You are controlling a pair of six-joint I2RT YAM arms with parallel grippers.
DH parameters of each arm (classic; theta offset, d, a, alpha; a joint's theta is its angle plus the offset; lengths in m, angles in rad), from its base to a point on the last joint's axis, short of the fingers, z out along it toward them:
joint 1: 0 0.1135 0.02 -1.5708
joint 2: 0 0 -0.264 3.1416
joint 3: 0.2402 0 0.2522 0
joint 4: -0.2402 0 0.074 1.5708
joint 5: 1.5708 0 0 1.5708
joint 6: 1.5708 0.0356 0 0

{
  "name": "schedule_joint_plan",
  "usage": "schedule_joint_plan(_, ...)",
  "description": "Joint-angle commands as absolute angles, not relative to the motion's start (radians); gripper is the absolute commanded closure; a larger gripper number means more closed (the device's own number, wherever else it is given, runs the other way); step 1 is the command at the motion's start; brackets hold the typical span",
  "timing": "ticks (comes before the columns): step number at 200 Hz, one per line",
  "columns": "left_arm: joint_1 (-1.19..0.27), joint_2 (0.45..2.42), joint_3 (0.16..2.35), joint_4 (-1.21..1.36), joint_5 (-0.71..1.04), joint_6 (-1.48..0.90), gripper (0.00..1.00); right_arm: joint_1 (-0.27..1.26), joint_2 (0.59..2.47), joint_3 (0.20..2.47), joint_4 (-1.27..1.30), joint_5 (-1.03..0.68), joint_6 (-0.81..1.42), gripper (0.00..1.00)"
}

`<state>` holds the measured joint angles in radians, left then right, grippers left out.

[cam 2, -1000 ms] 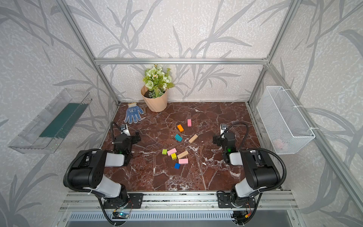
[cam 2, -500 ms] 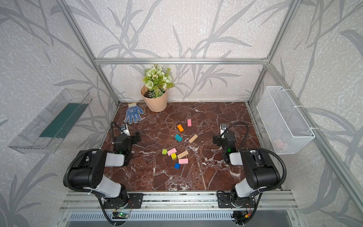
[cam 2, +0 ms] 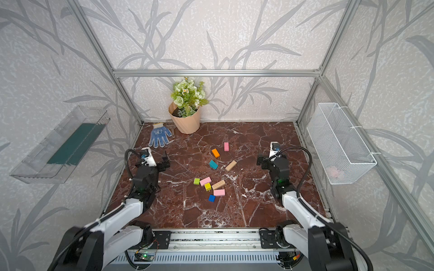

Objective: Build the wood block tower

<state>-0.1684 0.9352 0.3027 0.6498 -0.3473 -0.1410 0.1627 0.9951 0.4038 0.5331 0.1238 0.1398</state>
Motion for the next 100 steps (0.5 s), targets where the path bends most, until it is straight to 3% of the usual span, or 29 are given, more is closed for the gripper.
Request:
schedule_joint_plan(1,-0.165,0.843,0.357,0.281,-0.341,-0.3,0.01,0.157,0.891,0.369,0.407,0.014,0.332,0.01)
schedule_joint_plan(20,-0.161,0.881,0.334,0.367,-0.333,-0.3,0.01,0.155,0.831,0.386,0.281,0.001,0.348,0.01)
schedule_joint_plan(48,-0.148,0.968,0.337,0.324,-0.641,-0.489,0.01,0.143,0.8,0.354,0.296,-0.012,0.384,0.01)
schedule_joint_plan(100,-0.12,0.967,0.315,0.332,-0.611,-0.574,0.01,0.147,0.968,0.409,0.339,-0.097,0.415,0.01)
